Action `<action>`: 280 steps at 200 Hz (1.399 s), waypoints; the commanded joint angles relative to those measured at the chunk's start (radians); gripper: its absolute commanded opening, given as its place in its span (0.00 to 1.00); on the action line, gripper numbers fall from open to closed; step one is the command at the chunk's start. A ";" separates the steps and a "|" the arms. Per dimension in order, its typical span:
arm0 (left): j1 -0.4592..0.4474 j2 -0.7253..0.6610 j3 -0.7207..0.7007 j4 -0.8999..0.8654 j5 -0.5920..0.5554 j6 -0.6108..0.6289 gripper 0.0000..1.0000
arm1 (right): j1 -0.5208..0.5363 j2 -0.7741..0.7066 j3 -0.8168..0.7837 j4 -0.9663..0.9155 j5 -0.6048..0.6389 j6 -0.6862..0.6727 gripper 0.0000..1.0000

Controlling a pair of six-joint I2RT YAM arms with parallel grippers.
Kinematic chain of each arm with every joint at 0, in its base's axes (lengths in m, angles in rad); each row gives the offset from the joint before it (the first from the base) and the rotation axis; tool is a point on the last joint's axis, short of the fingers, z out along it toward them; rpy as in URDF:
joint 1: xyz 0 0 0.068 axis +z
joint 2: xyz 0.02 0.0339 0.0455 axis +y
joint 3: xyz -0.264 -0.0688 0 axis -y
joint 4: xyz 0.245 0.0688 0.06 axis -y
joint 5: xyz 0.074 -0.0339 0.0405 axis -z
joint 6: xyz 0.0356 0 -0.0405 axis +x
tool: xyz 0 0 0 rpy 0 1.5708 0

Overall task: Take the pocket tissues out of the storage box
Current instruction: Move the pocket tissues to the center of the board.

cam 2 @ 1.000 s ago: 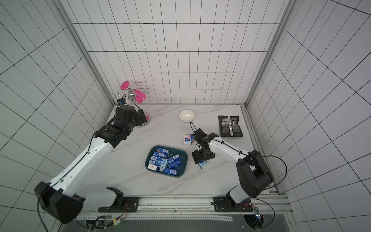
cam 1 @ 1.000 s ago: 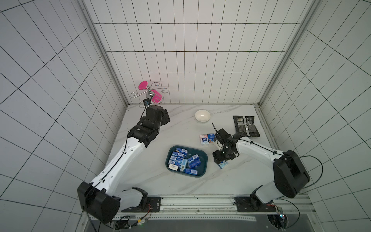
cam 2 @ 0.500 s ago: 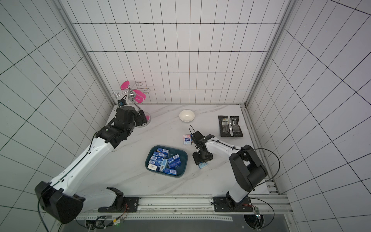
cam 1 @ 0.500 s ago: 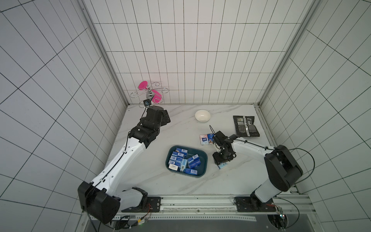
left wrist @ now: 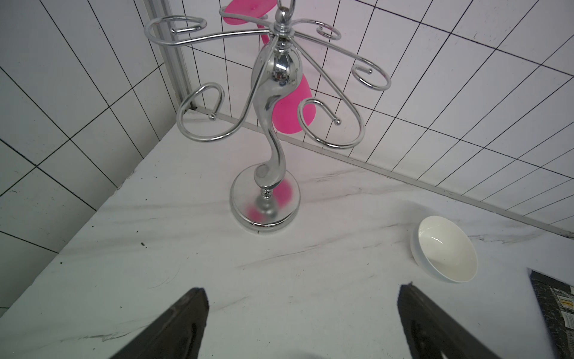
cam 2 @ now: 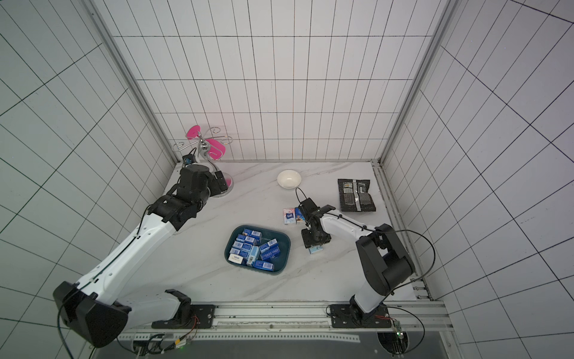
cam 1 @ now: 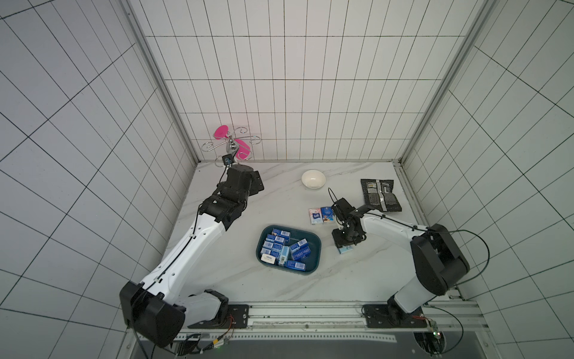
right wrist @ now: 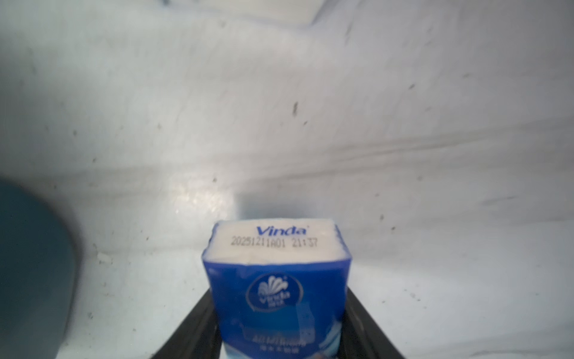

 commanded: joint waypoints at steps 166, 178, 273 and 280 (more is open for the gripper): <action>-0.030 -0.031 0.040 -0.021 -0.061 0.041 0.98 | -0.209 0.396 0.479 -0.026 -0.141 -0.059 0.56; -0.030 -0.034 0.040 -0.022 -0.064 0.043 0.99 | -0.209 0.397 0.477 -0.026 -0.146 -0.056 0.57; -0.030 -0.033 0.044 -0.021 -0.062 0.042 0.99 | -0.218 0.289 0.428 -0.025 -0.146 -0.037 0.69; -0.030 -0.033 0.043 -0.021 -0.062 0.044 0.99 | -0.221 0.278 0.427 -0.027 -0.143 -0.039 0.69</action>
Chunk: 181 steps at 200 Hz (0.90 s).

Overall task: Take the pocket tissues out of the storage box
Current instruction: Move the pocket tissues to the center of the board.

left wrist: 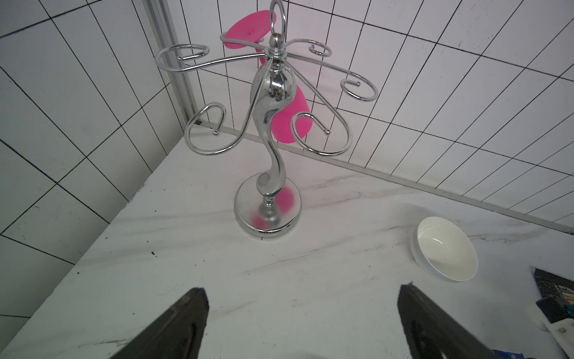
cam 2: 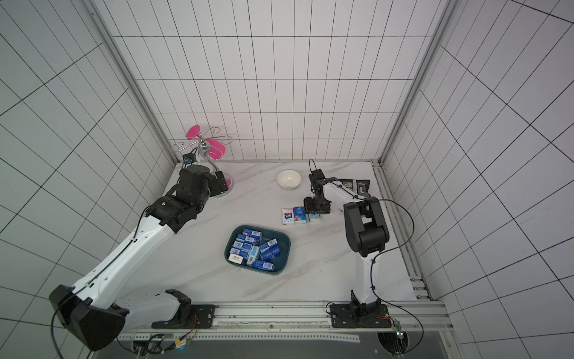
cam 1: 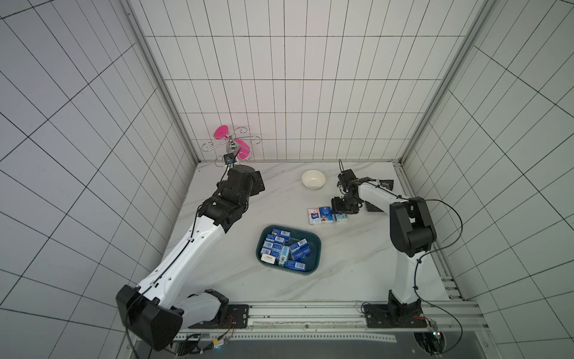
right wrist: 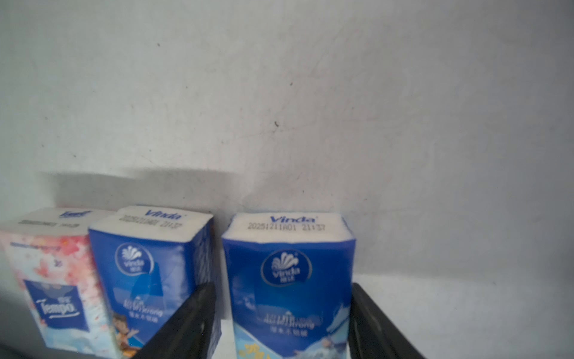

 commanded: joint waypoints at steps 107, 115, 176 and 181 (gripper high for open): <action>-0.003 -0.015 0.025 -0.006 -0.009 0.010 0.99 | -0.075 -0.084 -0.131 0.110 -0.072 0.020 0.48; -0.003 -0.016 0.024 -0.006 -0.011 0.011 0.99 | -0.077 -0.087 -0.137 0.117 -0.066 0.020 0.45; -0.003 -0.024 0.021 -0.007 -0.014 0.014 0.99 | -0.096 -0.192 -0.195 0.171 -0.020 0.037 0.34; -0.003 -0.023 0.021 -0.008 -0.013 0.012 0.99 | -0.100 -0.196 -0.197 0.172 -0.014 0.037 0.33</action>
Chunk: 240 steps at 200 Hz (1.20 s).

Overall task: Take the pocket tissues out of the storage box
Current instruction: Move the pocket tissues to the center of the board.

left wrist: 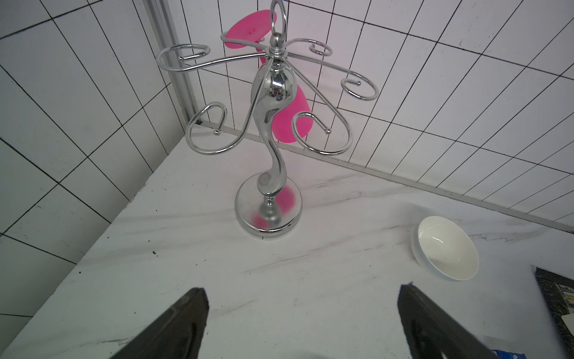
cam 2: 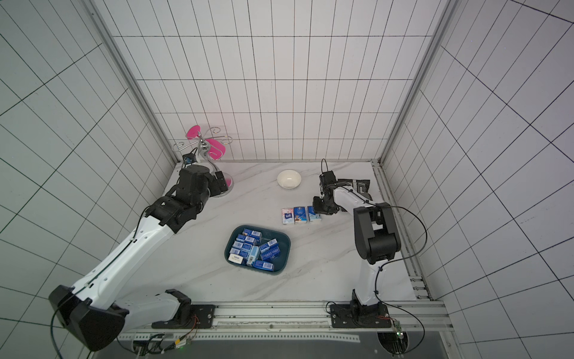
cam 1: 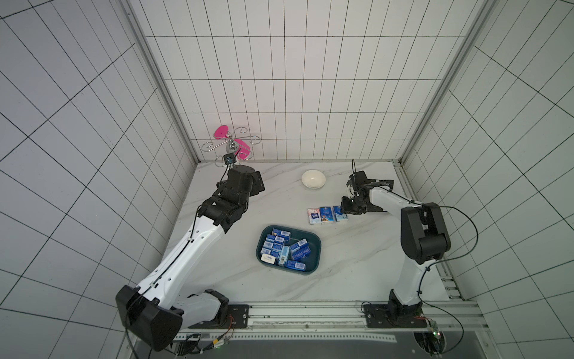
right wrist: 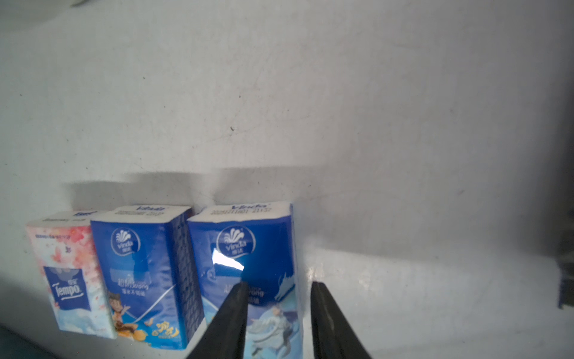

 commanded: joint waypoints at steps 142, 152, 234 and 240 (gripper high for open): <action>-0.010 0.002 0.047 -0.009 -0.008 0.013 0.99 | -0.057 0.031 -0.052 0.045 0.002 -0.059 0.04; -0.010 0.003 0.050 -0.010 -0.008 0.013 0.99 | -0.057 0.033 -0.053 0.049 -0.004 -0.059 0.04; -0.018 0.013 0.052 -0.005 -0.023 0.014 0.98 | -0.011 0.045 -0.032 0.025 0.011 -0.081 0.06; -0.018 0.010 0.051 -0.005 -0.025 0.015 0.99 | -0.011 0.044 -0.035 0.027 0.009 -0.079 0.06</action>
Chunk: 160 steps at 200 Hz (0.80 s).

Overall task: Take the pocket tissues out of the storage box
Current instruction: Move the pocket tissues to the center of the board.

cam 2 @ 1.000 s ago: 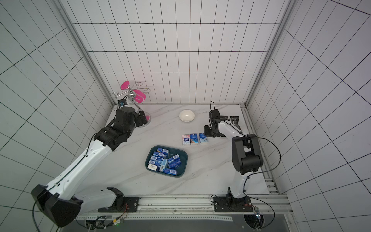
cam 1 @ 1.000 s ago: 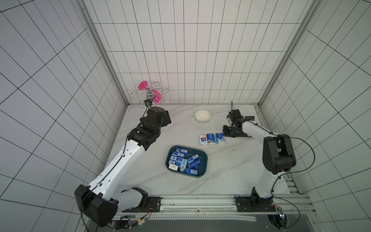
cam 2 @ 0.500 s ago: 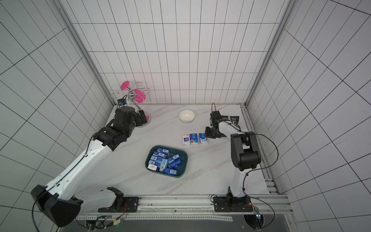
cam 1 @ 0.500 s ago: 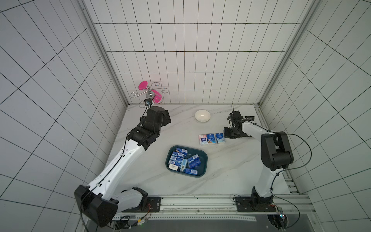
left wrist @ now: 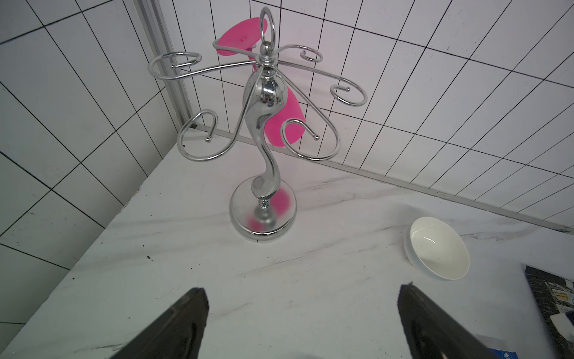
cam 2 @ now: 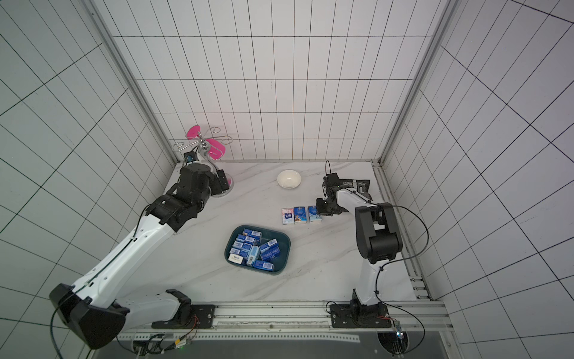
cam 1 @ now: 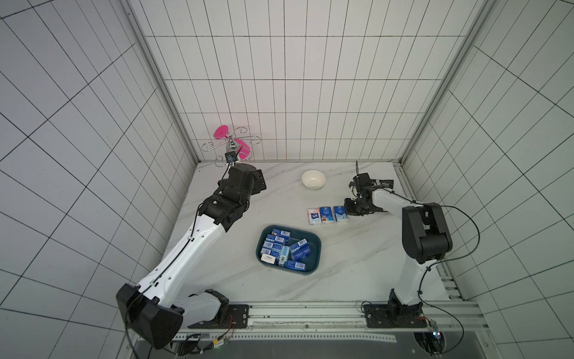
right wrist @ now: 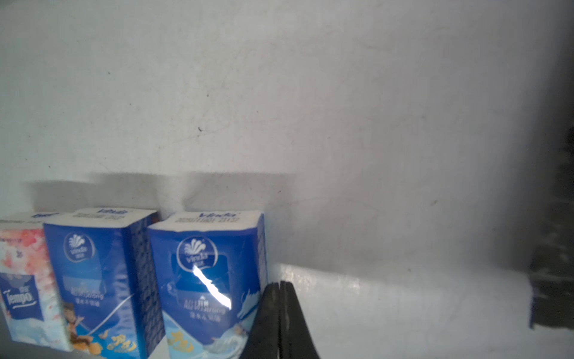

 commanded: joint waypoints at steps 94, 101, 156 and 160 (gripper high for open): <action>-0.003 -0.013 0.010 0.002 -0.023 0.010 0.99 | 0.055 0.020 0.011 -0.006 0.006 -0.001 0.09; -0.003 -0.013 0.010 0.003 -0.024 0.012 0.99 | 0.055 0.019 0.011 -0.006 0.010 0.000 0.09; -0.003 -0.014 0.008 -0.001 -0.026 0.014 0.98 | 0.055 -0.033 0.029 -0.048 0.119 -0.014 0.22; -0.003 -0.013 0.008 0.000 -0.028 0.014 0.99 | 0.055 -0.042 0.031 -0.052 0.126 -0.015 0.24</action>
